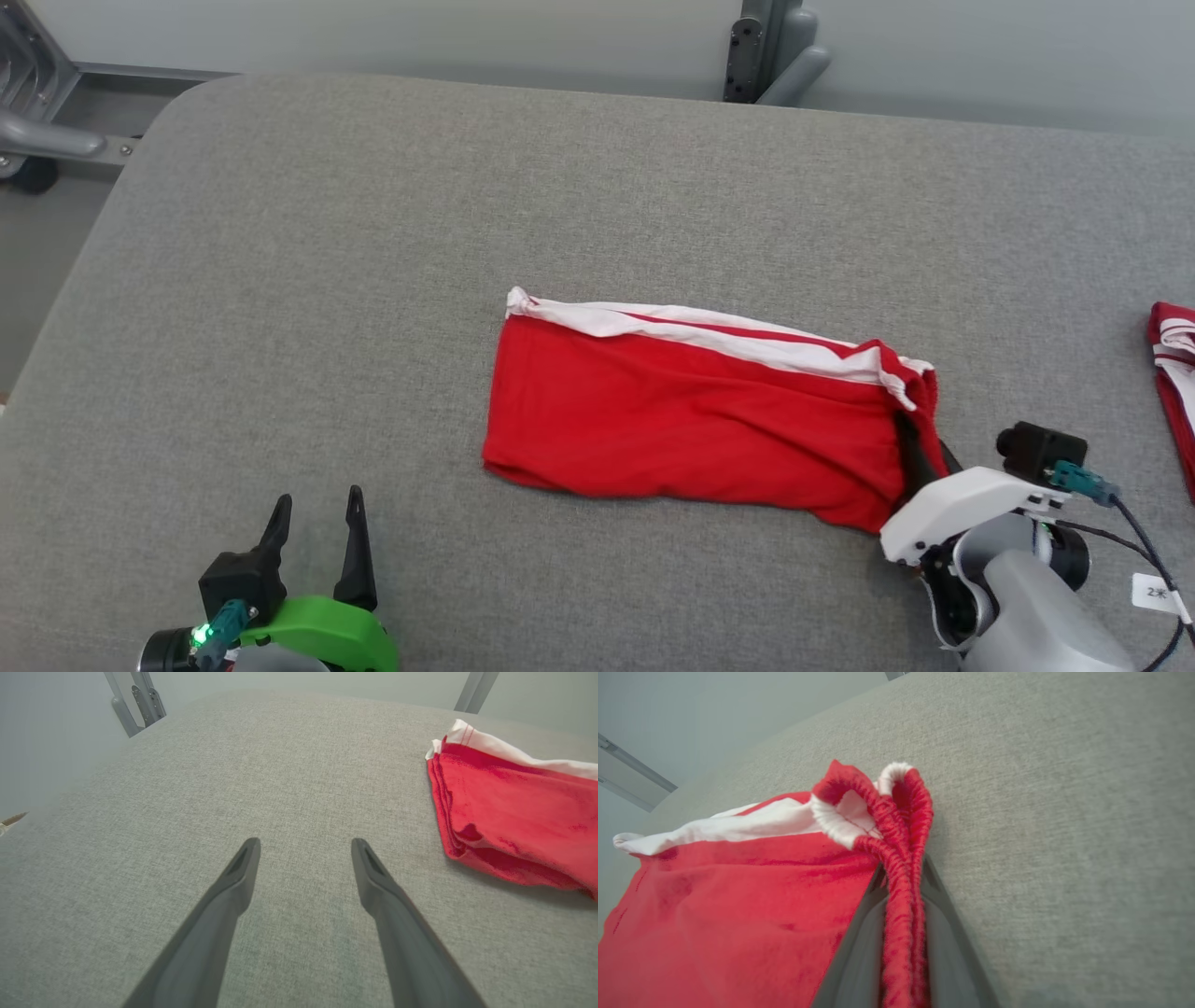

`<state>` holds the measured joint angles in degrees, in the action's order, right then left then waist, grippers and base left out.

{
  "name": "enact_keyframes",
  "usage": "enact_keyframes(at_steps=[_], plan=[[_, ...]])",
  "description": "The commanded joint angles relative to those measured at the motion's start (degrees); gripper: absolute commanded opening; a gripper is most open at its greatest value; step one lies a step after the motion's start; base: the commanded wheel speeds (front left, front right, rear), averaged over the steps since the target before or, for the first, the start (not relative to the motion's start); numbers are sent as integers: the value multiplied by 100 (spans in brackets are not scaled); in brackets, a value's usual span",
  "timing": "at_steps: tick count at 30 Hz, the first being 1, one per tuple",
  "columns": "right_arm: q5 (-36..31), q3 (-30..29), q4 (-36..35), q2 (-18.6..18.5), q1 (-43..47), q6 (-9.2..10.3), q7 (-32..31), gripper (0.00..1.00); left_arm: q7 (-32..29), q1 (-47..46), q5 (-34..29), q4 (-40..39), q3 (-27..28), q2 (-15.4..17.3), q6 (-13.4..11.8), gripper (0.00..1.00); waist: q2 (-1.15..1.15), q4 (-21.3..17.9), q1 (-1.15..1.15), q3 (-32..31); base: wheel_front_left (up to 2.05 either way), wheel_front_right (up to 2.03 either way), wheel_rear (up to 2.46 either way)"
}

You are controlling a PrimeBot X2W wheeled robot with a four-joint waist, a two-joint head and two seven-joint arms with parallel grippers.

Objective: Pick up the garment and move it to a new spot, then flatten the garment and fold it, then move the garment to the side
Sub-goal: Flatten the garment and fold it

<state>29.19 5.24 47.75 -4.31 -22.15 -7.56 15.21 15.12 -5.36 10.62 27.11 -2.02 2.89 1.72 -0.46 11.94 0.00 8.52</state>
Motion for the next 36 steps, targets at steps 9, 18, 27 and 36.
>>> enact_keyframes(at_steps=[9, 18, 27, 36], plan=[[916, 544, -828, -941, 117, 10, -475, 0, -1, 44, 167, 34, -186, 11, -38, 100, 46, -398, 0, -184, 0, 0, 0], [2264, 1591, -2515, -901, 351, 9, -1597, 0, -1, -27, 294, 153, -513, 10, -63, 100, 46, -303, 0, -253, 0, 0, 0], [2403, 2000, -2145, -343, -43, 8, -1756, 0, -1, -123, 432, 232, -950, 13, -101, 100, 46, 671, 0, -177, 0, 0, 0], [2044, 1797, -1025, -147, -624, 8, -1126, 0, -1, 4, 562, 243, -1168, 8, -140, 100, 46, 1630, 0, -66, 0, 0, 0]])
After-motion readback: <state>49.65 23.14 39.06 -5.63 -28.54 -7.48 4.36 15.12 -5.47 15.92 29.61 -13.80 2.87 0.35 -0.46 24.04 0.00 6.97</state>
